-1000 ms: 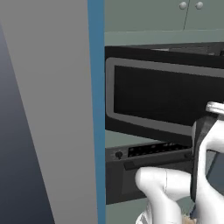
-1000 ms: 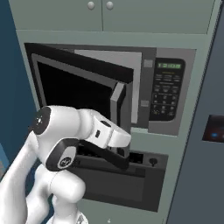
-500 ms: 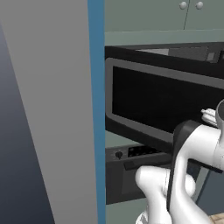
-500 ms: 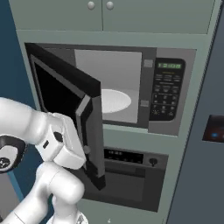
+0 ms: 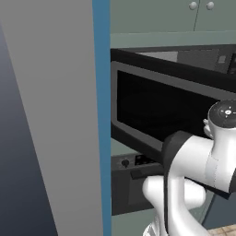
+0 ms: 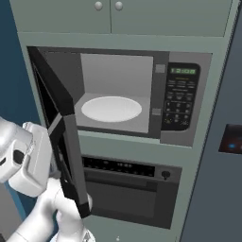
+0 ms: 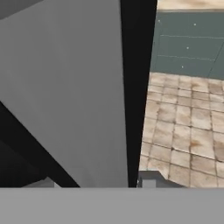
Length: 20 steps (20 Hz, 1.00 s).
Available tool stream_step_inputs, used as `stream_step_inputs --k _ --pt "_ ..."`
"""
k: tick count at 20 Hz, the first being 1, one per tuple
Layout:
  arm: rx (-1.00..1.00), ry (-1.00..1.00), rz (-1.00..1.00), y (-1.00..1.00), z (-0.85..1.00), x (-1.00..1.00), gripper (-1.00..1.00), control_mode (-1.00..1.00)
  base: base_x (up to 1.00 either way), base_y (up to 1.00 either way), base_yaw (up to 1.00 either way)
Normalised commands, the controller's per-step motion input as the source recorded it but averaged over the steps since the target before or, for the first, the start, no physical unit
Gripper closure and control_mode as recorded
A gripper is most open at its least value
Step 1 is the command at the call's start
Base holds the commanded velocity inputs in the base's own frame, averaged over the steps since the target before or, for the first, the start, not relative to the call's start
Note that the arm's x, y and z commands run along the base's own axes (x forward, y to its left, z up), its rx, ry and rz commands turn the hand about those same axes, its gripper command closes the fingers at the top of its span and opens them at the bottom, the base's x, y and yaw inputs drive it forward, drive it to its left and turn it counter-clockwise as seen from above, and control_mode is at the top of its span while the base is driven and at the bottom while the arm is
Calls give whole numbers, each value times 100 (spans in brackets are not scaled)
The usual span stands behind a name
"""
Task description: Place the sponge inside the microwave to prepare for sanitizing.
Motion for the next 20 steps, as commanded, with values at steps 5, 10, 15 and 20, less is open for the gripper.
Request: stream_step_inputs --k 5,10,15,20 --pt "0 0 0 6 0 0 -100 -100 0 0 0" --pt "0 0 0 2 0 0 -100 -100 0 0 0" --pt "0 0 1 19 4 -10 -100 -100 0 0 0" --pt "-2 -5 6 5 21 -56 -100 -100 0 0 0"
